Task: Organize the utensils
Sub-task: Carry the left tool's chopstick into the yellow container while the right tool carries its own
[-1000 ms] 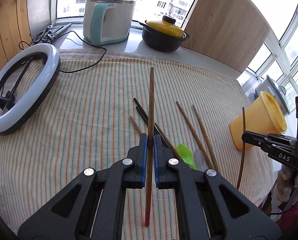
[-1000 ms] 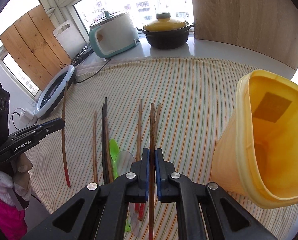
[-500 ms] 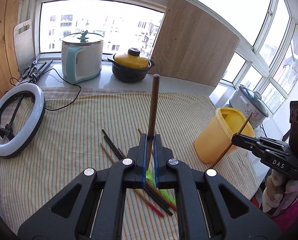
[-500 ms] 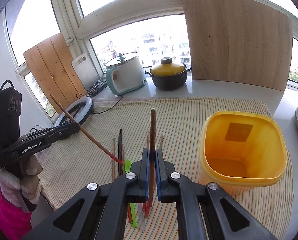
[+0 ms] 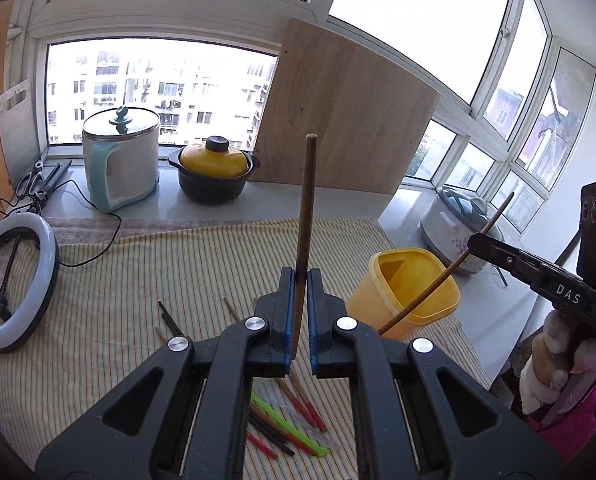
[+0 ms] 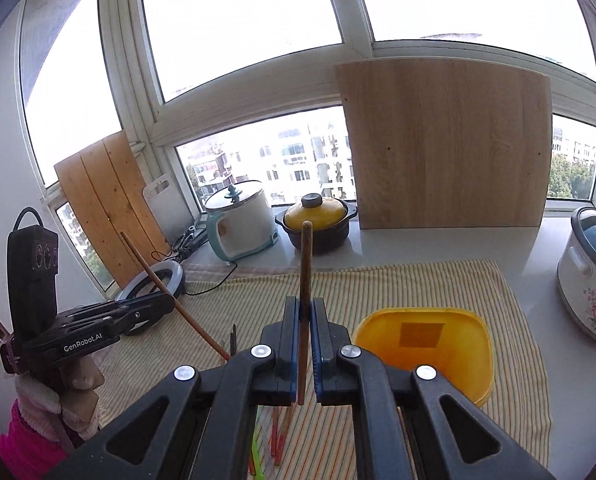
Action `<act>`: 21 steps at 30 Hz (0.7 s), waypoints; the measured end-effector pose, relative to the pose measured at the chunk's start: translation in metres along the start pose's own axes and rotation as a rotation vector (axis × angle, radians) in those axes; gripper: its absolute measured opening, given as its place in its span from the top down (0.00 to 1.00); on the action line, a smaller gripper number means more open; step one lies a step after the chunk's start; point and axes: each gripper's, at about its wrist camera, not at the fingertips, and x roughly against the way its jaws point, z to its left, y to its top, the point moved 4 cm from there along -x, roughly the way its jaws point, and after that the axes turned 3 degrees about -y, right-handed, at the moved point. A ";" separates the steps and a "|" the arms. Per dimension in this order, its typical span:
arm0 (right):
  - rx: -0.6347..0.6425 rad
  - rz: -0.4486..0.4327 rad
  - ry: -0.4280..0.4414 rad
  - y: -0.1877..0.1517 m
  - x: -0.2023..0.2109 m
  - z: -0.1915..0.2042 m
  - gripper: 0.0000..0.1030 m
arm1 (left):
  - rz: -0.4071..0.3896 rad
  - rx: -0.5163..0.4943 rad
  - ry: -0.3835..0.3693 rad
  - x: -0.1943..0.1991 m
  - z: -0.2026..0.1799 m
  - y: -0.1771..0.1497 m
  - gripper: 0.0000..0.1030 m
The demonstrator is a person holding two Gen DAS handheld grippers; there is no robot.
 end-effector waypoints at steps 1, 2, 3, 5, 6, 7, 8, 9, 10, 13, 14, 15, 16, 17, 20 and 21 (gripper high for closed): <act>-0.004 -0.012 -0.003 0.003 0.004 -0.002 0.97 | -0.006 -0.005 -0.006 0.000 -0.004 0.003 0.97; -0.009 -0.024 -0.006 0.007 0.007 -0.005 0.97 | -0.012 -0.011 -0.012 0.000 -0.008 0.007 0.97; -0.014 -0.036 -0.008 0.010 0.011 -0.008 0.97 | -0.017 -0.015 -0.018 0.000 -0.012 0.010 0.97; -0.026 -0.059 -0.012 0.017 0.018 -0.014 0.97 | -0.030 -0.025 -0.029 0.000 -0.022 0.017 0.97; -0.033 -0.072 -0.017 0.020 0.023 -0.018 0.97 | -0.036 -0.031 -0.033 0.000 -0.026 0.020 0.97; -0.039 -0.083 -0.021 0.023 0.026 -0.022 0.97 | -0.041 -0.037 -0.038 0.000 -0.031 0.023 0.97; -0.046 -0.092 -0.024 0.025 0.028 -0.025 0.97 | -0.047 -0.043 -0.043 -0.001 -0.036 0.027 0.97; -0.053 -0.101 -0.027 0.028 0.031 -0.029 0.97 | -0.051 -0.047 -0.049 -0.001 -0.040 0.030 0.97; -0.059 -0.110 -0.030 0.030 0.034 -0.032 0.97 | -0.056 -0.052 -0.055 -0.002 -0.045 0.033 0.97; -0.074 -0.134 -0.045 0.035 0.041 -0.043 0.97 | -0.068 -0.068 -0.069 -0.004 -0.057 0.041 0.97; -0.080 -0.141 -0.052 0.036 0.043 -0.047 0.97 | -0.071 -0.071 -0.075 -0.005 -0.061 0.044 0.97; -0.087 -0.147 -0.058 0.037 0.046 -0.051 0.97 | -0.072 -0.074 -0.080 -0.007 -0.064 0.045 0.97; -0.094 -0.151 -0.062 0.038 0.048 -0.055 0.97 | -0.072 -0.078 -0.086 -0.009 -0.069 0.047 0.97; -0.101 -0.155 -0.069 0.038 0.050 -0.060 0.97 | -0.072 -0.081 -0.092 -0.010 -0.072 0.049 0.97; -0.121 -0.160 -0.088 0.037 0.054 -0.074 0.97 | -0.071 -0.090 -0.107 -0.016 -0.082 0.053 0.97; -0.126 -0.159 -0.096 0.036 0.053 -0.077 0.97 | -0.071 -0.090 -0.113 -0.018 -0.085 0.054 0.97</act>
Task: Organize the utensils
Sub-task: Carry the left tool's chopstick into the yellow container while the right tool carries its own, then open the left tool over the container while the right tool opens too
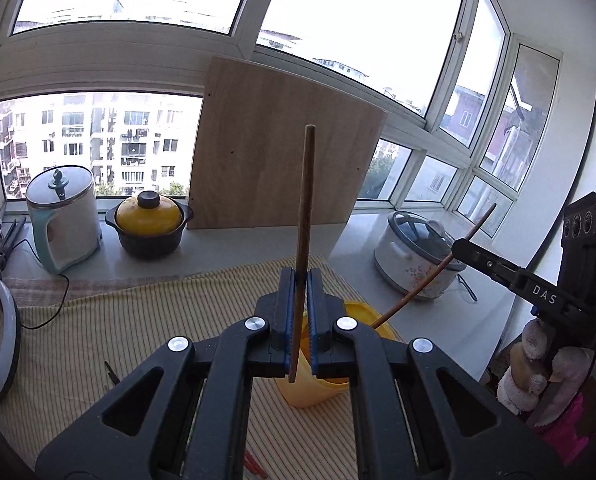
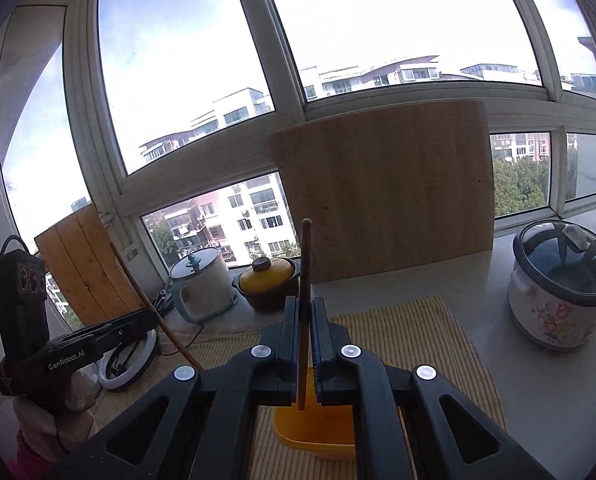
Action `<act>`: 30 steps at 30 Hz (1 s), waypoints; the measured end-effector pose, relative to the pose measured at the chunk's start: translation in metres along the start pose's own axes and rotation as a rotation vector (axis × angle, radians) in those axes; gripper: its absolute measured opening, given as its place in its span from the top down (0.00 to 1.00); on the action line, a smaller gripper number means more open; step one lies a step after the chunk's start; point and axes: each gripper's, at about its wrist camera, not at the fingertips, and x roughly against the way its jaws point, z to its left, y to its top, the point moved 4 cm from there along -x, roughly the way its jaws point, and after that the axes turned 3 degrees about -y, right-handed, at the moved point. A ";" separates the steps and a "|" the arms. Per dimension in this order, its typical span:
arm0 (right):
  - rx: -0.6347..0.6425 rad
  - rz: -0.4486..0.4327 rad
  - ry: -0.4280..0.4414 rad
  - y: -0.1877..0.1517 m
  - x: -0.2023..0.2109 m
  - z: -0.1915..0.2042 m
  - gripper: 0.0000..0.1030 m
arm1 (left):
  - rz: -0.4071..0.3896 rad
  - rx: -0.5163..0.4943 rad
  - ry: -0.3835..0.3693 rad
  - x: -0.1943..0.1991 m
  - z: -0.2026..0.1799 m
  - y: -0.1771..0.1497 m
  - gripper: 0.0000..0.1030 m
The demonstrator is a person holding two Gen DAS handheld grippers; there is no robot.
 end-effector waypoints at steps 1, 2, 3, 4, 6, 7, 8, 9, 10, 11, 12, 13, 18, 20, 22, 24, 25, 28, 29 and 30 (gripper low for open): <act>-0.003 0.003 -0.008 -0.001 -0.001 -0.003 0.97 | 0.000 0.001 -0.009 -0.003 -0.004 0.002 0.96; -0.005 0.005 -0.016 -0.003 -0.001 -0.007 0.97 | 0.000 0.001 -0.016 -0.006 -0.007 0.002 0.97; -0.008 0.009 -0.026 -0.005 -0.001 -0.010 0.97 | 0.000 0.000 -0.021 -0.010 -0.010 0.003 0.97; -0.010 0.015 -0.032 -0.007 -0.002 -0.013 0.97 | 0.001 -0.002 -0.024 -0.013 -0.012 0.004 0.97; -0.015 0.027 -0.042 -0.011 -0.005 -0.020 0.97 | 0.005 -0.005 -0.027 -0.020 -0.018 0.005 0.97; -0.018 0.032 -0.047 -0.012 -0.006 -0.024 0.97 | 0.008 -0.005 -0.026 -0.024 -0.020 0.005 0.97; -0.022 0.037 -0.051 -0.013 -0.007 -0.027 0.97 | 0.013 -0.004 -0.028 -0.029 -0.021 0.005 0.97; -0.024 0.042 -0.054 -0.015 -0.007 -0.030 0.97 | 0.020 -0.001 -0.031 -0.033 -0.022 0.004 0.97; -0.025 0.048 -0.057 -0.018 -0.008 -0.033 0.97 | 0.027 0.002 -0.031 -0.038 -0.023 0.003 0.97; -0.026 0.055 -0.061 -0.020 -0.010 -0.035 0.97 | 0.035 0.005 -0.033 -0.042 -0.023 0.002 0.97; -0.025 0.061 -0.067 -0.022 -0.011 -0.038 0.97 | 0.041 0.006 -0.031 -0.045 -0.023 0.001 0.97; -0.025 0.067 -0.072 -0.024 -0.013 -0.040 0.97 | 0.047 0.010 -0.029 -0.050 -0.023 -0.001 0.97; -0.038 0.099 -0.075 -0.036 -0.021 -0.048 0.97 | 0.086 0.025 -0.021 -0.069 -0.021 -0.011 0.97; -0.039 0.110 -0.077 -0.039 -0.024 -0.049 0.97 | 0.106 0.032 -0.020 -0.076 -0.019 -0.017 0.97; -0.039 0.120 -0.078 -0.043 -0.027 -0.050 0.97 | 0.123 0.040 -0.019 -0.082 -0.016 -0.022 0.97; -0.036 0.130 -0.081 -0.046 -0.030 -0.049 0.97 | 0.136 0.046 -0.019 -0.085 -0.014 -0.027 0.97; -0.034 0.134 -0.082 -0.047 -0.032 -0.049 0.97 | 0.142 0.047 -0.018 -0.087 -0.013 -0.030 0.97; -0.025 0.148 -0.086 -0.051 -0.037 -0.046 0.97 | 0.163 0.046 -0.016 -0.092 -0.013 -0.038 0.97; -0.023 0.154 -0.087 -0.052 -0.039 -0.046 0.97 | 0.170 0.046 -0.017 -0.094 -0.013 -0.041 0.97; -0.022 0.159 -0.090 -0.054 -0.040 -0.045 0.97 | 0.175 0.044 -0.017 -0.094 -0.013 -0.043 0.97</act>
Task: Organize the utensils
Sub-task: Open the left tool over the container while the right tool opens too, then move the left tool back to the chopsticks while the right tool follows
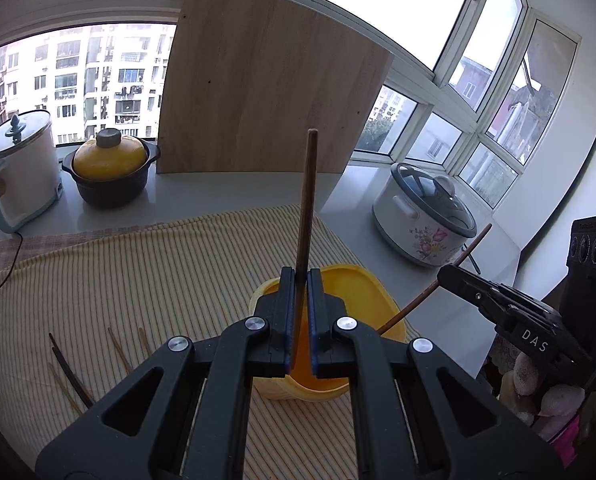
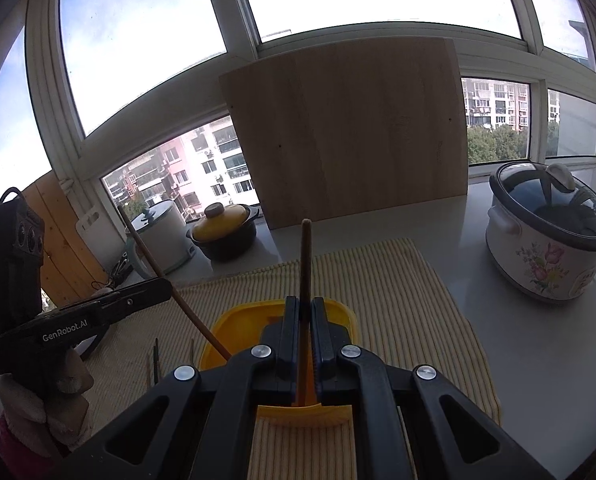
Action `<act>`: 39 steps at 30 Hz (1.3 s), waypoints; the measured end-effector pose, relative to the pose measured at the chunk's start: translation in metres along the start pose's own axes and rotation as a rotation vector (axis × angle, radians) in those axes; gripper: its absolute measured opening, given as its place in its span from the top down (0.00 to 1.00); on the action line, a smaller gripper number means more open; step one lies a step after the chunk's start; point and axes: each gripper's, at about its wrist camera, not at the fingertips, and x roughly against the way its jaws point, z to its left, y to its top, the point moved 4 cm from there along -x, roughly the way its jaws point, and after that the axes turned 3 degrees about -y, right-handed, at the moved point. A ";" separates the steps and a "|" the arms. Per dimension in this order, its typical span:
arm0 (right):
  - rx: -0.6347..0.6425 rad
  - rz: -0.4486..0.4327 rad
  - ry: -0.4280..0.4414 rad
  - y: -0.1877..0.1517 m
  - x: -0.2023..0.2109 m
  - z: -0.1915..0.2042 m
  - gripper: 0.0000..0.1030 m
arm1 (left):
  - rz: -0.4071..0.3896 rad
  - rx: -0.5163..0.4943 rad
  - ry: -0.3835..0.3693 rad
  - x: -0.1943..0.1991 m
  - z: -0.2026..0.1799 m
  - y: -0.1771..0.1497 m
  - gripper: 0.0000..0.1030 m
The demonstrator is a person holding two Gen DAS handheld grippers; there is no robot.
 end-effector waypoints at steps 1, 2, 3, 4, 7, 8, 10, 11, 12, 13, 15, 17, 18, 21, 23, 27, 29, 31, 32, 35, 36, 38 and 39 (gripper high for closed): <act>0.001 0.005 -0.003 -0.001 -0.002 0.000 0.97 | 0.005 0.000 0.001 -0.001 0.000 -0.002 0.97; 0.002 0.010 -0.005 -0.002 -0.004 0.001 0.97 | 0.009 0.001 0.003 -0.002 0.001 -0.003 0.97; 0.001 0.014 -0.008 -0.003 -0.005 0.002 0.97 | 0.012 0.002 0.003 -0.003 0.001 -0.005 0.97; 0.002 0.020 -0.010 -0.004 -0.007 0.002 0.97 | 0.017 0.003 0.002 -0.004 0.002 -0.005 0.97; 0.004 0.034 -0.013 -0.007 -0.011 0.003 0.96 | 0.028 -0.001 0.001 -0.005 0.003 -0.008 0.97; 0.006 0.037 -0.018 -0.008 -0.012 0.003 0.95 | 0.031 -0.002 0.001 -0.006 0.003 -0.009 0.97; 0.009 0.044 -0.027 -0.010 -0.015 0.004 0.93 | 0.036 -0.003 -0.002 -0.007 0.004 -0.011 0.96; 0.007 0.048 -0.030 -0.010 -0.016 0.004 0.93 | 0.038 -0.004 -0.001 -0.007 0.004 -0.012 0.97; 0.006 0.050 -0.035 -0.011 -0.017 0.003 0.92 | 0.039 -0.004 0.000 -0.007 0.004 -0.013 0.96; 0.007 0.050 -0.040 -0.012 -0.017 0.003 0.85 | 0.038 -0.003 0.001 -0.007 0.005 -0.014 0.97; 0.012 0.043 -0.053 -0.013 -0.016 0.003 0.77 | 0.038 -0.005 0.003 -0.006 0.006 -0.015 0.96; 0.015 0.037 -0.065 -0.013 -0.014 0.004 0.74 | 0.036 -0.003 0.007 -0.004 0.007 -0.015 0.94; 0.013 0.032 -0.070 -0.013 -0.013 0.004 0.69 | 0.033 -0.002 0.006 -0.003 0.008 -0.015 0.90; 0.005 0.016 -0.080 -0.013 -0.008 0.003 0.52 | 0.023 -0.002 0.005 0.002 0.010 -0.016 0.81; 0.007 -0.003 -0.090 -0.013 -0.005 0.004 0.43 | 0.019 -0.007 0.006 0.006 0.011 -0.018 0.81; 0.026 -0.030 -0.108 -0.013 0.001 0.009 0.26 | 0.007 -0.008 0.006 0.015 0.013 -0.019 0.81; 0.032 -0.050 -0.113 -0.013 0.005 0.012 0.16 | 0.000 -0.006 0.006 0.020 0.016 -0.020 0.81; 0.035 -0.075 -0.120 -0.012 0.009 0.014 0.09 | -0.009 -0.004 0.009 0.026 0.018 -0.021 0.81; 0.036 -0.086 -0.126 -0.011 0.011 0.015 0.08 | -0.015 -0.003 0.012 0.029 0.020 -0.022 0.81; 0.056 -0.117 -0.140 -0.009 0.018 0.021 0.00 | -0.032 -0.001 0.022 0.041 0.027 -0.024 0.81; 0.064 -0.126 -0.143 -0.009 0.020 0.023 0.00 | -0.037 0.001 0.028 0.045 0.030 -0.024 0.81; 0.084 -0.137 -0.148 -0.009 0.022 0.030 0.00 | -0.048 0.005 0.048 0.054 0.038 -0.026 0.79; 0.097 -0.138 -0.144 -0.009 0.023 0.034 0.00 | -0.051 0.005 0.060 0.058 0.043 -0.027 0.76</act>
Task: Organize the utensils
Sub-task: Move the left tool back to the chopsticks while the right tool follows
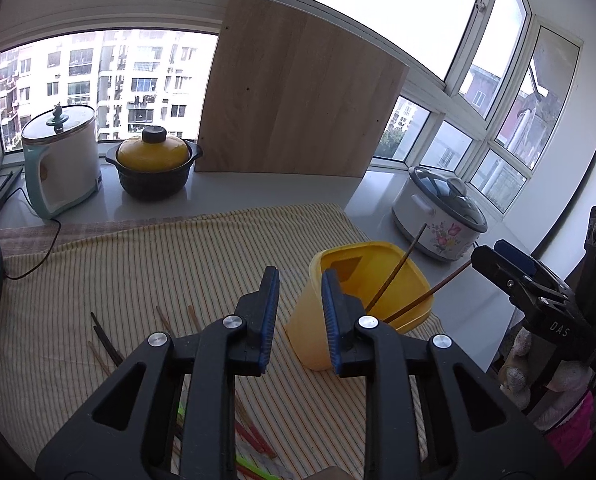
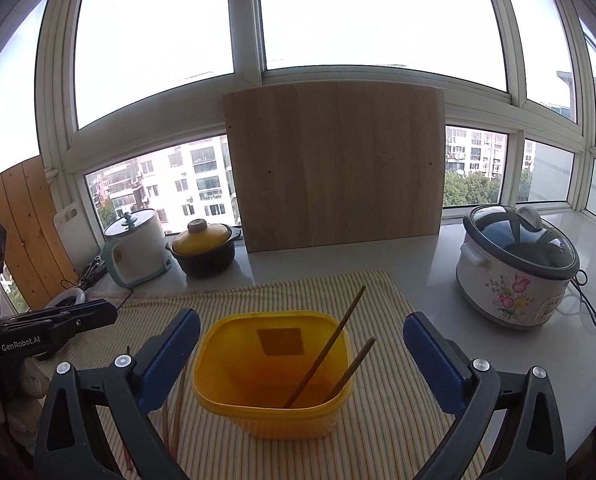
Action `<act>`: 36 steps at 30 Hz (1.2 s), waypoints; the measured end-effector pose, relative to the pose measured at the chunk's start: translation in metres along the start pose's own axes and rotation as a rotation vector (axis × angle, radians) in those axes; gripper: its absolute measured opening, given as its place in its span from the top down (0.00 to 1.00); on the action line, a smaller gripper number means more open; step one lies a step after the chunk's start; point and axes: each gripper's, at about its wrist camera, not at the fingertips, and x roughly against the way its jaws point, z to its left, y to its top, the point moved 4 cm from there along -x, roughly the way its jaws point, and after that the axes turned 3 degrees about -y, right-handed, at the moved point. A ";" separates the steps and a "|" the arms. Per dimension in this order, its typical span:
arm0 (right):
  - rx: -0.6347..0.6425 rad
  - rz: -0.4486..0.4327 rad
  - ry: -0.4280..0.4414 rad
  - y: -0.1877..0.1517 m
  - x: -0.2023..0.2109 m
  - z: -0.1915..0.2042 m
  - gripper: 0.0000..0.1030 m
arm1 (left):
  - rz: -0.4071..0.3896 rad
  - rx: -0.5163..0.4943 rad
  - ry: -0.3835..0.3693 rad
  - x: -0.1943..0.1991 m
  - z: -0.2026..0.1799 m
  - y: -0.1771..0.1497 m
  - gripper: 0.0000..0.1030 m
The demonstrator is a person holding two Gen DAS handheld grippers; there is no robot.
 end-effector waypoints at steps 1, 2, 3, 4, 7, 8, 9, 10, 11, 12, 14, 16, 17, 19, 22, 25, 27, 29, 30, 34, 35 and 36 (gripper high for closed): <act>0.013 0.002 0.008 0.000 0.001 0.004 0.00 | -0.003 -0.001 0.014 0.004 0.006 -0.001 0.69; 0.025 0.004 0.020 0.000 0.001 0.009 0.00 | -0.007 -0.002 0.033 0.009 0.012 -0.003 0.67; 0.041 0.003 0.034 -0.001 0.003 0.014 0.00 | -0.009 -0.001 0.051 0.013 0.019 -0.005 0.67; 0.055 0.002 0.042 -0.001 0.004 0.019 0.00 | -0.009 0.004 0.071 0.017 0.028 -0.007 0.67; 0.104 0.005 0.060 -0.004 0.006 0.038 0.00 | -0.001 0.041 0.119 0.026 0.056 -0.014 0.67; 0.120 0.006 0.071 -0.005 0.006 0.045 0.00 | 0.004 0.054 0.134 0.028 0.066 -0.017 0.67; 0.133 0.007 0.083 -0.006 0.005 0.052 0.00 | 0.009 0.065 0.149 0.029 0.075 -0.020 0.67; 0.142 0.009 0.093 -0.006 0.005 0.058 0.00 | 0.015 0.077 0.164 0.030 0.083 -0.023 0.67; 0.145 0.013 0.106 -0.008 0.004 0.065 0.00 | 0.023 0.090 0.178 0.031 0.092 -0.027 0.67; 0.147 0.016 0.125 -0.009 0.004 0.072 0.00 | 0.032 0.100 0.188 0.031 0.099 -0.030 0.67; 0.151 0.032 0.172 -0.012 0.000 0.085 0.00 | 0.053 0.121 0.208 0.030 0.113 -0.040 0.67; 0.153 0.050 0.207 -0.016 -0.004 0.097 0.00 | 0.078 0.151 0.218 0.029 0.128 -0.052 0.67; 0.151 0.059 0.223 -0.018 -0.007 0.103 0.00 | 0.090 0.167 0.219 0.027 0.134 -0.058 0.67; 0.148 0.090 0.251 -0.023 -0.014 0.114 0.01 | 0.121 0.199 0.219 0.022 0.146 -0.071 0.67; 0.152 0.153 0.283 -0.033 -0.030 0.131 0.08 | 0.161 0.244 0.224 0.013 0.161 -0.088 0.67; 0.149 0.234 0.296 -0.044 -0.049 0.144 0.18 | 0.196 0.284 0.224 0.005 0.172 -0.103 0.67; 0.118 0.304 0.334 -0.053 -0.062 0.151 0.25 | 0.211 0.297 0.225 -0.001 0.176 -0.110 0.67; 0.057 0.380 0.414 -0.060 -0.074 0.154 0.26 | 0.224 0.310 0.222 -0.004 0.180 -0.116 0.68; 0.021 0.412 0.459 -0.063 -0.079 0.155 0.26 | 0.229 0.317 0.222 -0.006 0.182 -0.119 0.67; -0.073 0.472 0.545 -0.072 -0.092 0.154 0.25 | 0.244 0.329 0.226 -0.010 0.186 -0.126 0.67; -0.070 0.474 0.543 -0.074 -0.094 0.155 0.25 | 0.245 0.334 0.224 -0.011 0.187 -0.126 0.67; -0.065 0.476 0.536 -0.075 -0.096 0.156 0.25 | 0.248 0.338 0.223 -0.012 0.187 -0.128 0.67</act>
